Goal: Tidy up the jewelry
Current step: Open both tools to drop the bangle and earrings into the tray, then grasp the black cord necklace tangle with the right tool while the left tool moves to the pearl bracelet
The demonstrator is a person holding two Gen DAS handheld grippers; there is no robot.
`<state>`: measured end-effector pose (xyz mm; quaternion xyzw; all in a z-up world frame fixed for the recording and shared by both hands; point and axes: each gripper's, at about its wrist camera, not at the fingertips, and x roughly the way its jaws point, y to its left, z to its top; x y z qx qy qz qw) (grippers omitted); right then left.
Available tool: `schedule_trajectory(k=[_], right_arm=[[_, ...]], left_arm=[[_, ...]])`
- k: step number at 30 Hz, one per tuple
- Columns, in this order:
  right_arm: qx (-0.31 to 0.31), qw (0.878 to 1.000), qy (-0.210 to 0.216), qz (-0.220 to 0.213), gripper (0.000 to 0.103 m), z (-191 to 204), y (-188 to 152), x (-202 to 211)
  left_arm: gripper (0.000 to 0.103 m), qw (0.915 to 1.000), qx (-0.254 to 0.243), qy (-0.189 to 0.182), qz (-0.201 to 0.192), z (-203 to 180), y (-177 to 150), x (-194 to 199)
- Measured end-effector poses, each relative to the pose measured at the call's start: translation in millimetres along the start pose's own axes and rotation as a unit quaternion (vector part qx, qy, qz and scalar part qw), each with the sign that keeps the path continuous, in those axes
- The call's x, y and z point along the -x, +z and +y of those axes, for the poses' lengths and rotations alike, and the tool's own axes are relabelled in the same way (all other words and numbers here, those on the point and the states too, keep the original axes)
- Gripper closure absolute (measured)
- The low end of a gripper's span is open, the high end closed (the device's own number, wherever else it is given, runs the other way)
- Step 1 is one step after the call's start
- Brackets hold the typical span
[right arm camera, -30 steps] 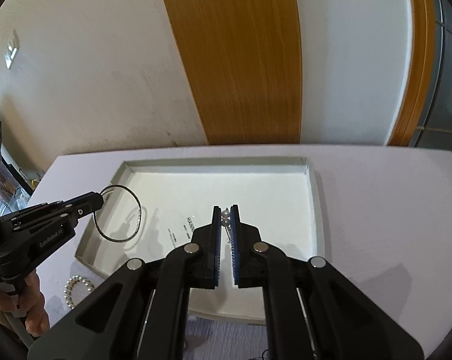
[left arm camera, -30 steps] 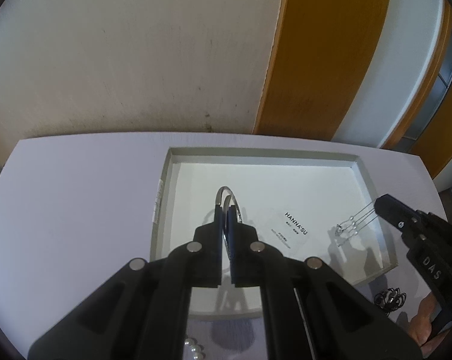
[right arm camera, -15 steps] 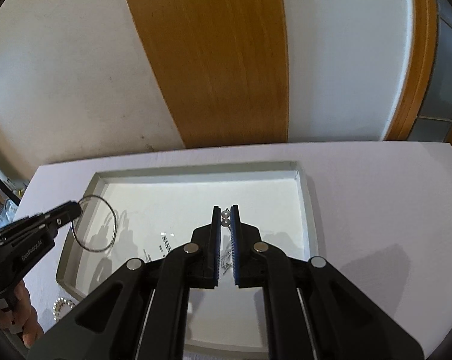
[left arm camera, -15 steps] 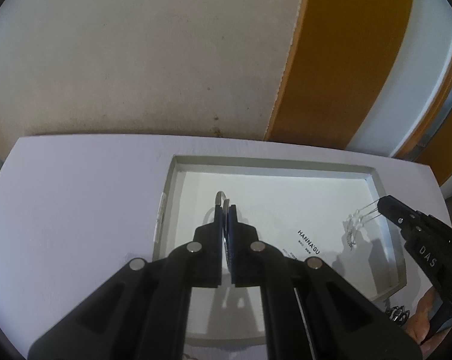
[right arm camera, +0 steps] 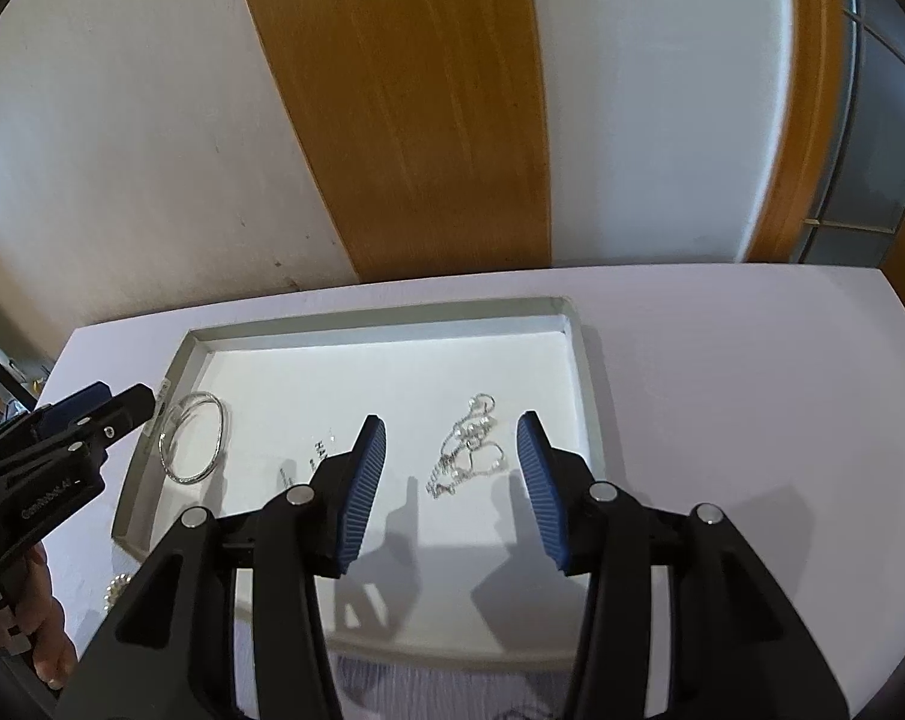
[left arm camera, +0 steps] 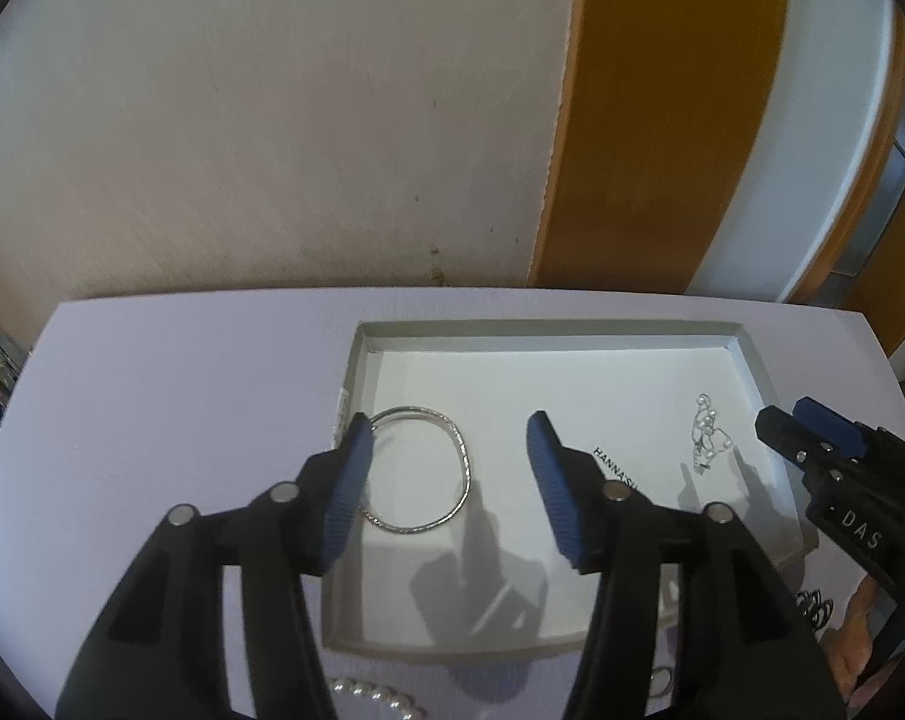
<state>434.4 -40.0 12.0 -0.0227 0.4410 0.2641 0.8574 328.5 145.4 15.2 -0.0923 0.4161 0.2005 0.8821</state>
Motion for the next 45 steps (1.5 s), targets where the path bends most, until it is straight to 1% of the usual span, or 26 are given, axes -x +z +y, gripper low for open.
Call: schedule_trajectory(k=[6, 11, 15, 17, 18, 19, 20, 23, 25, 27, 29, 35, 37, 39, 40, 43, 45], right_arm=[[0.005, 1.000, 0.011, -0.005, 0.054, -2, -23, 35], [0.011, 1.000, 0.023, -0.005, 0.052, -9, -56, 71], [0.019, 1.000, 0.023, 0.001, 0.052, -16, -85, 84], [0.018, 1.000, 0.019, 0.009, 0.051, -22, -98, 85], [0.018, 1.000, 0.018, 0.014, 0.048, -26, -105, 83], [0.018, 1.000, 0.015, 0.016, 0.041, -28, -109, 82], [0.018, 1.000, 0.010, 0.017, 0.038, -31, -113, 80], [0.005, 1.000, 0.001, 0.024, 0.037, -41, -122, 73], [-0.008, 1.000, -0.004, 0.026, 0.034, -46, -125, 70], [-0.017, 0.999, -0.010, 0.030, 0.034, -48, -127, 64], [-0.019, 0.999, -0.016, 0.033, 0.034, -48, -129, 60], [-0.022, 0.998, -0.038, 0.036, 0.029, -41, -132, 48], [-0.022, 0.998, -0.046, 0.034, 0.024, -39, -132, 45], [-0.021, 0.998, -0.052, 0.034, 0.022, -38, -133, 42], [-0.020, 0.998, -0.055, 0.036, 0.020, -37, -133, 41], [-0.015, 0.997, -0.066, 0.035, 0.016, -34, -133, 38], [-0.013, 0.997, -0.073, 0.035, 0.015, -33, -133, 36]], left_arm=[[0.041, 0.9999, -0.007, 0.000, -0.011, 11, -17, 31], [0.039, 0.9998, -0.011, -0.001, -0.013, 33, -51, 60], [0.037, 0.9999, -0.012, 0.000, -0.011, 54, -84, 77], [0.037, 0.9999, -0.007, 0.001, -0.007, 65, -100, 82], [0.037, 1.0000, -0.005, -0.001, -0.006, 68, -106, 84], [0.037, 1.0000, -0.002, -0.002, -0.004, 73, -115, 85], [0.037, 1.0000, 0.001, -0.001, -0.002, 75, -120, 87], [0.037, 1.0000, 0.009, -0.001, 0.003, 81, -135, 86], [0.037, 0.9998, 0.014, -0.003, 0.010, 84, -140, 81], [0.037, 0.9996, 0.020, -0.004, 0.018, 86, -147, 77], [0.037, 0.9994, 0.023, -0.003, 0.024, 86, -149, 71], [0.037, 0.9992, 0.023, 0.003, 0.032, 86, -154, 65], [0.037, 0.9992, 0.022, 0.006, 0.033, 85, -154, 63], [0.037, 0.9992, 0.021, 0.007, 0.034, 85, -154, 62], [0.037, 0.9992, 0.020, 0.007, 0.035, 86, -154, 62], [0.033, 0.9992, 0.019, 0.010, 0.035, 84, -154, 61], [0.033, 0.9991, 0.020, 0.011, 0.035, 85, -154, 60]])
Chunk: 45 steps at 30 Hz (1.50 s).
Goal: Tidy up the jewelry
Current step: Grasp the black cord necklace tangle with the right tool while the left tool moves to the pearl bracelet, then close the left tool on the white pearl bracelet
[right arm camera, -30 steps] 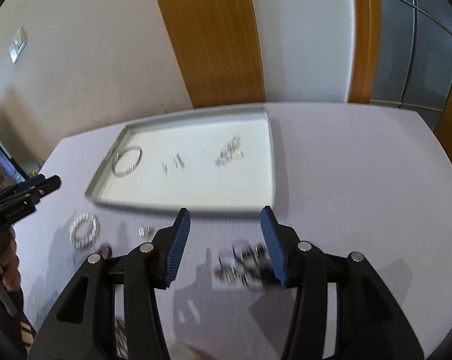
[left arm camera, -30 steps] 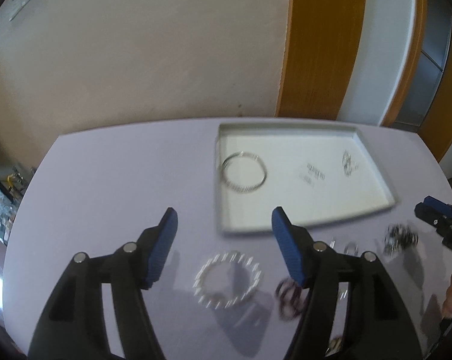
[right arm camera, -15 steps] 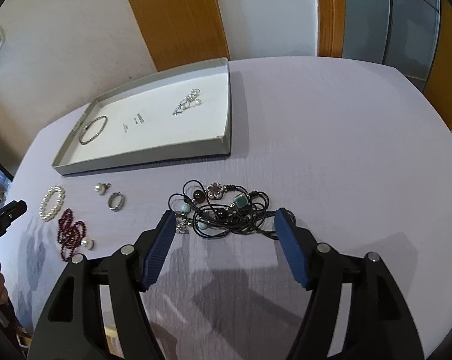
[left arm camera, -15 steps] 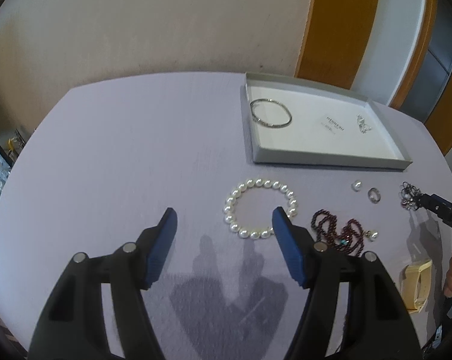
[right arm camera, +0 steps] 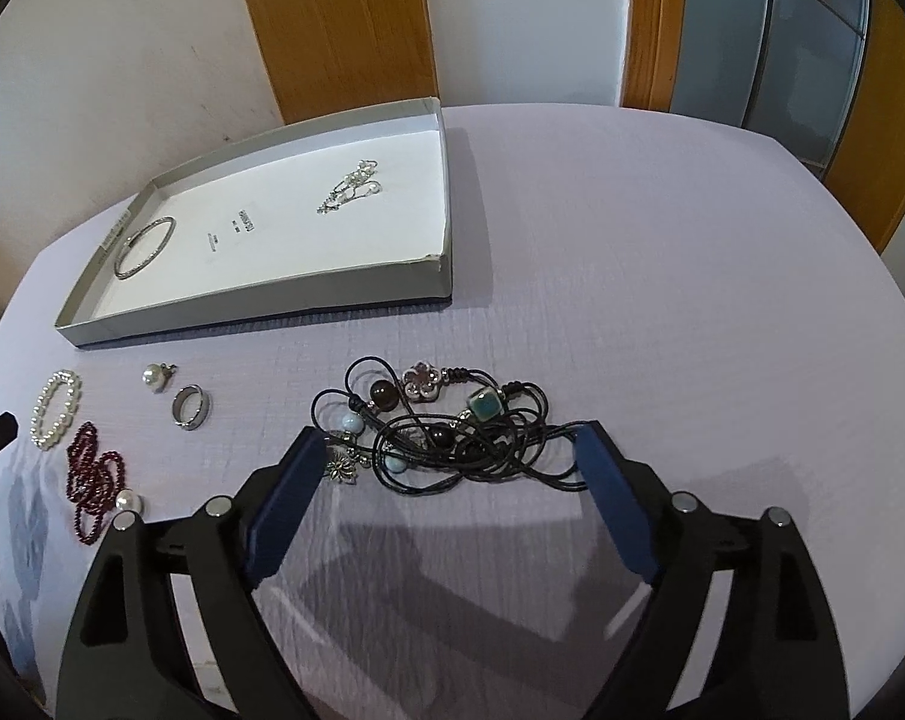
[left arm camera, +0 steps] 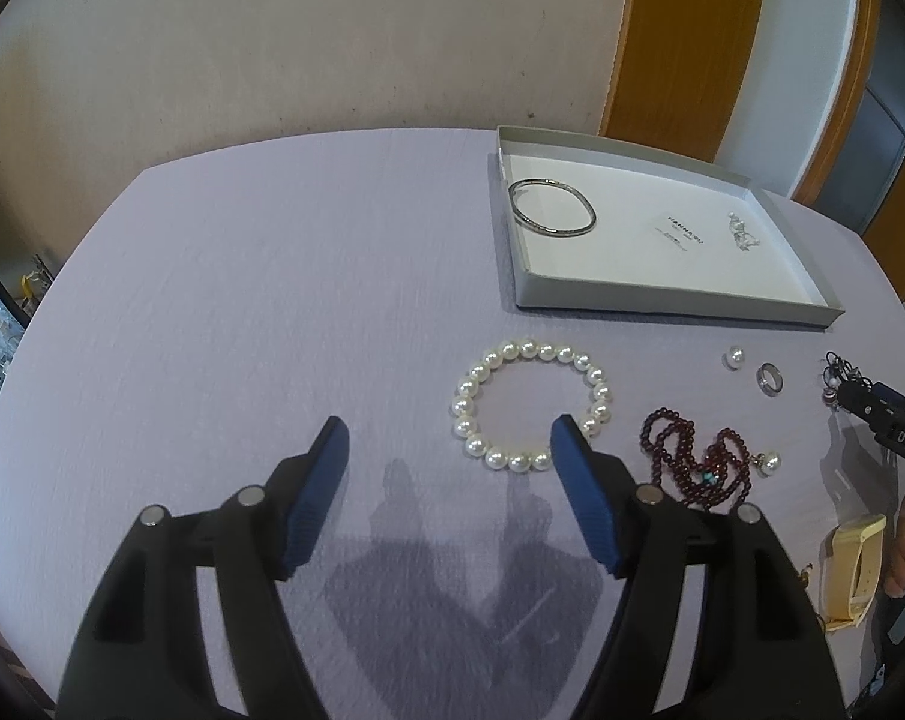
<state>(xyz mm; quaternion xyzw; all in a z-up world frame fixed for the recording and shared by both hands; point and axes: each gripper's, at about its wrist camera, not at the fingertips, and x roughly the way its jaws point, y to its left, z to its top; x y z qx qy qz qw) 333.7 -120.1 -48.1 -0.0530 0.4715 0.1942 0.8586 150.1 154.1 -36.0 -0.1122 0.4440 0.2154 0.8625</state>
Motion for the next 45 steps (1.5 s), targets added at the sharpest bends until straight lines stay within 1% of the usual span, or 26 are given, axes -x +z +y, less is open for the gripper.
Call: schedule_trajectory(k=[4, 9, 11, 13, 14, 16, 17, 19, 21, 22, 28, 33, 38, 41, 44, 45], right_arm=[[0.010, 1.000, -0.013, 0.000, 0.011, 6, -1, -3], [0.015, 1.000, -0.022, -0.010, 0.012, 8, -3, -4], [0.027, 0.999, -0.028, -0.016, 0.020, 10, -6, -3], [0.034, 0.999, -0.019, -0.022, 0.038, 13, -7, 0], [0.040, 0.999, -0.015, -0.024, 0.041, 14, -8, 2], [0.044, 0.999, -0.009, -0.025, 0.058, 15, -9, 5], [0.045, 0.999, -0.007, -0.025, 0.061, 17, -8, 4], [0.044, 0.999, -0.003, -0.027, 0.077, 15, -8, 5], [0.042, 0.999, 0.001, -0.030, 0.084, 12, -8, 5], [0.040, 0.999, 0.004, -0.031, 0.086, 11, -7, 4], [0.015, 0.999, 0.027, -0.031, 0.088, 0, -3, 7], [-0.020, 0.997, 0.049, -0.050, 0.089, -19, 6, 22], [-0.029, 0.996, 0.056, -0.067, 0.090, -29, 12, 36], [-0.028, 0.995, 0.060, -0.070, 0.090, -28, 12, 38], [-0.030, 0.995, 0.069, -0.070, 0.090, -26, 12, 37], [-0.030, 0.995, 0.070, -0.070, 0.090, -25, 12, 38]], left_arm=[[0.033, 1.0000, 0.000, 0.002, 0.002, 0, 0, -2], [0.033, 1.0000, 0.002, 0.004, 0.005, 3, 1, -5], [0.033, 1.0000, 0.003, 0.005, 0.007, 5, 1, -6], [0.033, 0.9999, 0.004, 0.006, 0.008, 6, 1, -7], [0.033, 0.9999, 0.004, 0.005, 0.009, 7, 1, -7], [0.033, 0.9999, 0.004, 0.005, 0.010, 6, 1, -8], [0.033, 0.9999, 0.004, 0.004, 0.011, 6, 0, -8], [0.033, 0.9999, 0.003, 0.003, 0.011, 4, 1, -9], [0.033, 0.9999, 0.002, 0.001, 0.012, 3, 0, -10], [0.033, 0.9999, 0.002, 0.000, 0.012, 3, 0, -9], [0.033, 0.9998, 0.007, -0.004, 0.016, 7, 0, -12], [0.033, 0.9996, 0.015, -0.010, 0.024, 9, 0, -16], [0.033, 0.9996, 0.009, -0.008, 0.026, 0, 3, -22], [0.033, 0.9996, 0.006, -0.005, 0.028, -4, 5, -27], [0.037, 0.9994, 0.007, -0.002, 0.033, -5, 7, -33], [0.042, 0.9993, 0.008, -0.001, 0.037, -5, 6, -35]])
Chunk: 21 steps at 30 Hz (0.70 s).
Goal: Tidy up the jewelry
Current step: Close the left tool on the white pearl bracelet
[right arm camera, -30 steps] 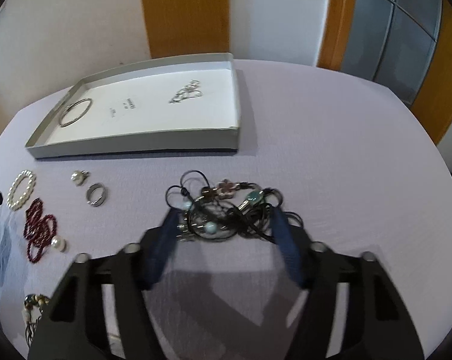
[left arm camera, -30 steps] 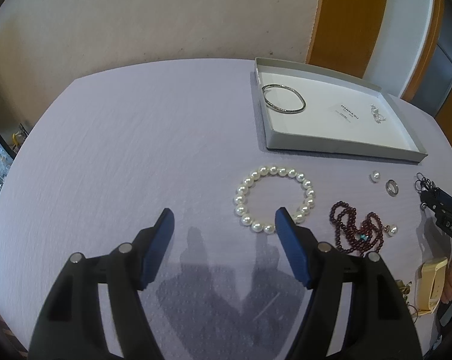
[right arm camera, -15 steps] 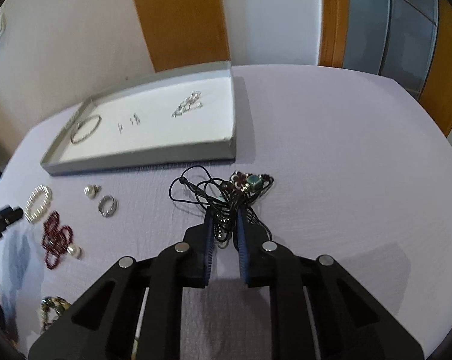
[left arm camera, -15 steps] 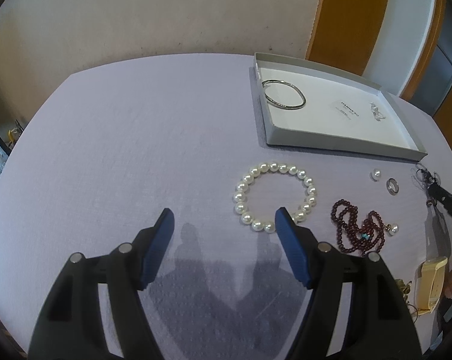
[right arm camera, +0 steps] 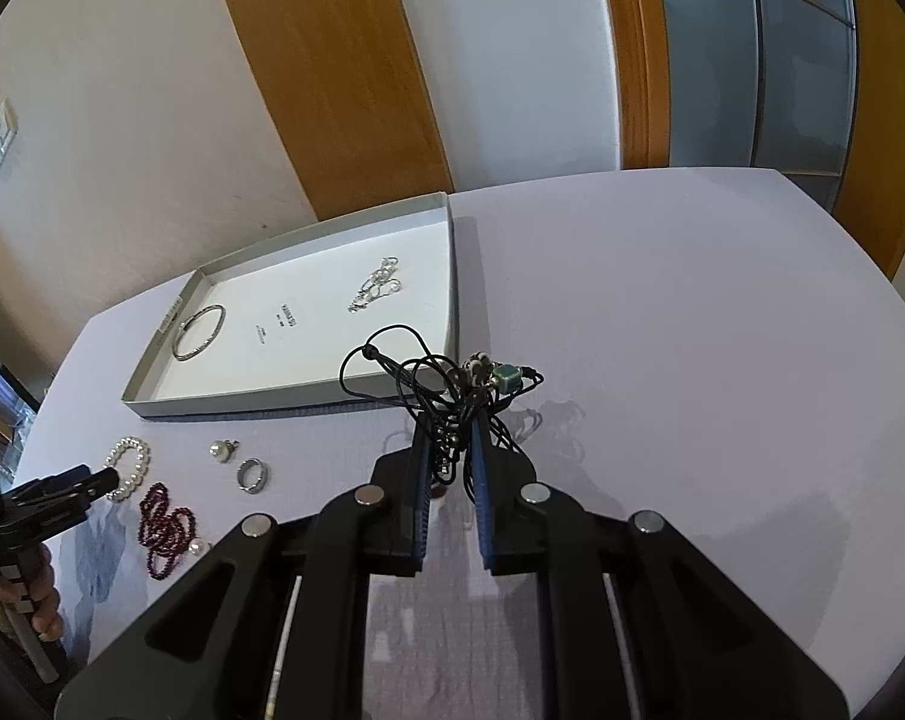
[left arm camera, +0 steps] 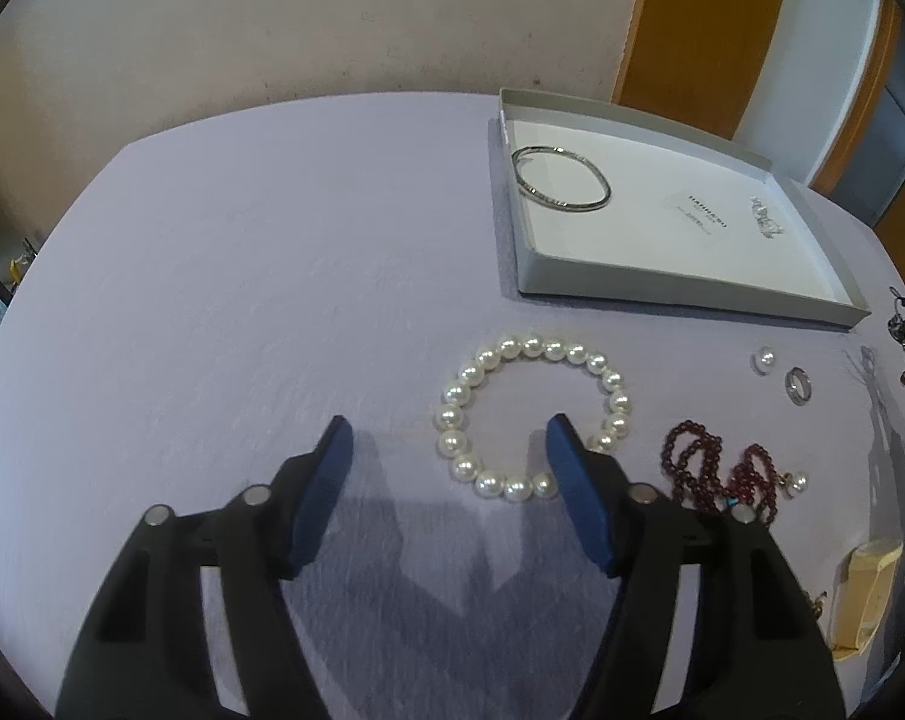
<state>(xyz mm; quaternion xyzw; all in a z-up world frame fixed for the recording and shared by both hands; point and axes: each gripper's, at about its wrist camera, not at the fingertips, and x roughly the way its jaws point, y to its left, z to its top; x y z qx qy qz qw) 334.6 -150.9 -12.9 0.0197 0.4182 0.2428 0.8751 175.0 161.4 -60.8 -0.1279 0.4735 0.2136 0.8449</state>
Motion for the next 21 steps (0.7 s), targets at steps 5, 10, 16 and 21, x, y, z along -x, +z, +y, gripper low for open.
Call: schedule_trajectory(k=[5, 10, 16, 21], right_arm=[[-0.002, 1.000, 0.006, -0.003, 0.090, 1, 3, 1], [-0.007, 1.000, 0.012, -0.001, 0.090, 1, 5, 1], [-0.008, 1.000, 0.017, 0.000, 0.090, -1, 4, 1], [-0.007, 1.000, 0.023, -0.004, 0.090, 2, 7, 4]], left_arm=[[0.053, 0.9999, -0.007, 0.010, -0.008, -2, 2, -2], [0.083, 0.9996, -0.022, 0.008, -0.016, -12, 5, -2], [0.094, 0.9987, -0.042, 0.013, -0.024, -24, 1, 0], [0.094, 0.9991, -0.036, -0.013, -0.018, -21, 0, 3]])
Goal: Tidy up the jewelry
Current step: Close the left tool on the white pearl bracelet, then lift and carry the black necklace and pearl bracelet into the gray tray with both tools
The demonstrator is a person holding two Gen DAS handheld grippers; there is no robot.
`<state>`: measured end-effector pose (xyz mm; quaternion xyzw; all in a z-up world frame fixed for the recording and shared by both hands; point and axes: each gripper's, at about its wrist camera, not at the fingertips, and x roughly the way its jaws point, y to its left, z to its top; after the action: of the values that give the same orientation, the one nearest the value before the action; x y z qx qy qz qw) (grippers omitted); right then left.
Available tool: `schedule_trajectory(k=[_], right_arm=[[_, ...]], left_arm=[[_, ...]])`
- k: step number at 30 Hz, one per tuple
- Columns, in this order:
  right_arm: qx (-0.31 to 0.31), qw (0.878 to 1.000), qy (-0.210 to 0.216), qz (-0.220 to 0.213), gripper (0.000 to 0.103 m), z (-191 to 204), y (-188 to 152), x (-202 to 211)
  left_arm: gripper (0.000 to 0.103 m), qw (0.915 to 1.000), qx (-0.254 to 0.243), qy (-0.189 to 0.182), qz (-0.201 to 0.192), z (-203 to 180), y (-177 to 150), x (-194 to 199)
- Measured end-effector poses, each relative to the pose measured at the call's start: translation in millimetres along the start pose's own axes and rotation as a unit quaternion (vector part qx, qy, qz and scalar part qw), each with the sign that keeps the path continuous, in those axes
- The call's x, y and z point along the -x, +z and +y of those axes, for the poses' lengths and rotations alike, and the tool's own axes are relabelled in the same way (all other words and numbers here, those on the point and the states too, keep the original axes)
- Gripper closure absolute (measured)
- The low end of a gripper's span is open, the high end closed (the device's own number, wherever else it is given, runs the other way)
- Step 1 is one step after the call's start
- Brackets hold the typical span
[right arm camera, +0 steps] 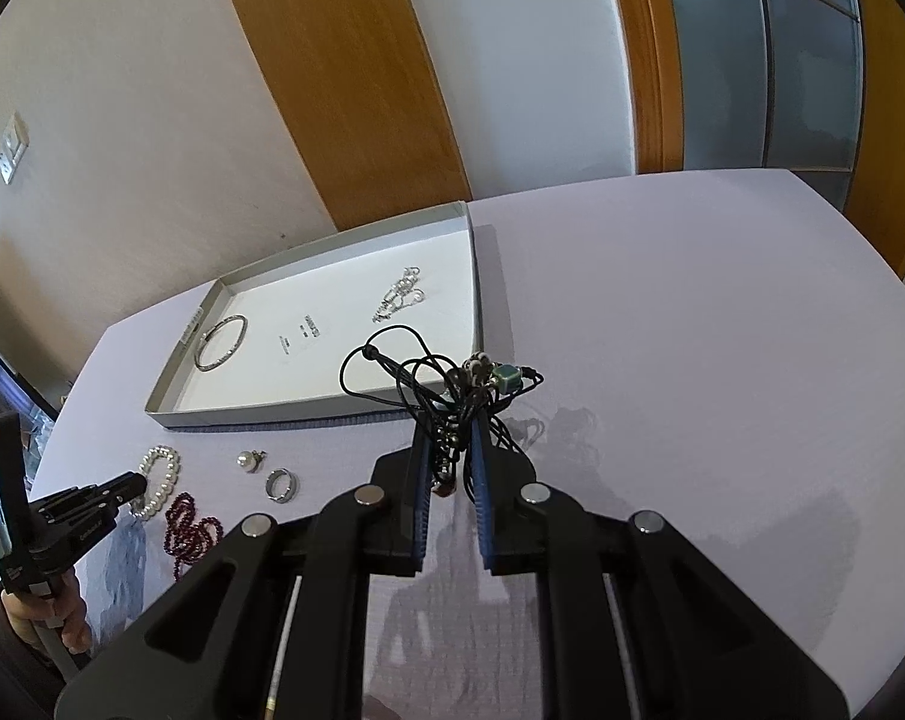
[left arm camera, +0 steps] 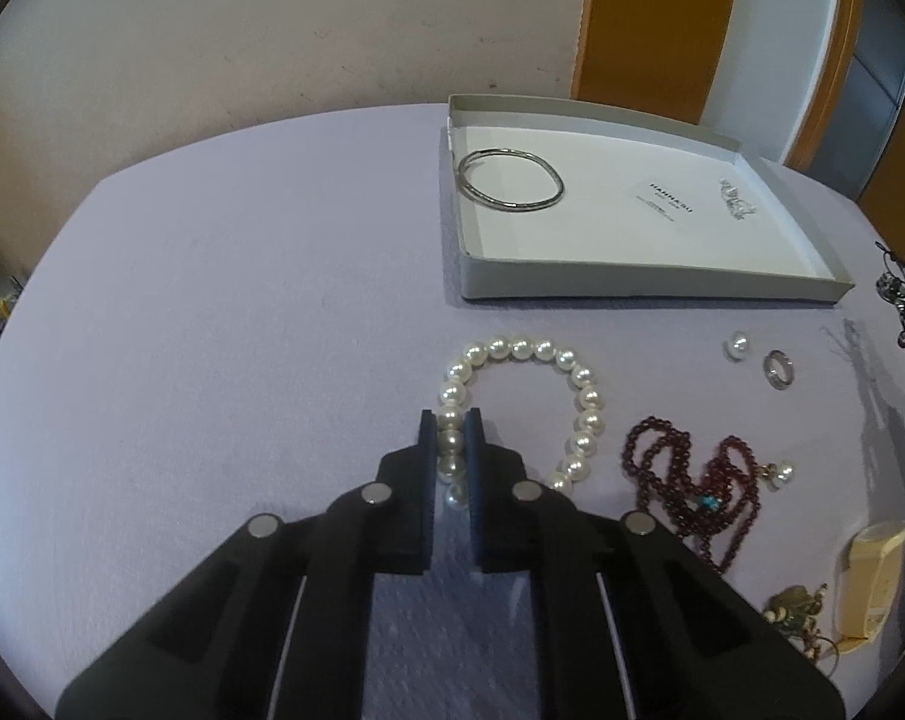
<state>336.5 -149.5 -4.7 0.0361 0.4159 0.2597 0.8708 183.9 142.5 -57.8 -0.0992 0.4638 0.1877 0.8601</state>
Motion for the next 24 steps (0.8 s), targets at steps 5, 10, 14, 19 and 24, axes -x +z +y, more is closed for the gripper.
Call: schedule_trajectory(k=[5, 10, 14, 19, 24], right_arm=[[0.005, 1.000, 0.006, -0.006, 0.090, 6, 4, 5], [0.007, 1.000, 0.011, -0.007, 0.090, 11, 5, 6], [0.010, 1.000, 0.015, -0.008, 0.090, 16, 7, 8], [0.019, 0.999, 0.023, -0.012, 0.090, 26, 10, 11], [0.029, 0.999, 0.033, -0.015, 0.090, 39, 19, 12]], left_arm=[[0.094, 0.9997, 0.003, -0.015, -0.020, 0, 8, 13], [0.094, 0.9989, 0.000, -0.022, -0.040, -6, 17, 32], [0.094, 0.9985, 0.000, -0.028, -0.048, -12, 22, 43], [0.094, 0.9973, 0.000, -0.037, -0.063, -18, 31, 62], [0.094, 0.9960, -0.006, -0.038, -0.081, -26, 47, 78]])
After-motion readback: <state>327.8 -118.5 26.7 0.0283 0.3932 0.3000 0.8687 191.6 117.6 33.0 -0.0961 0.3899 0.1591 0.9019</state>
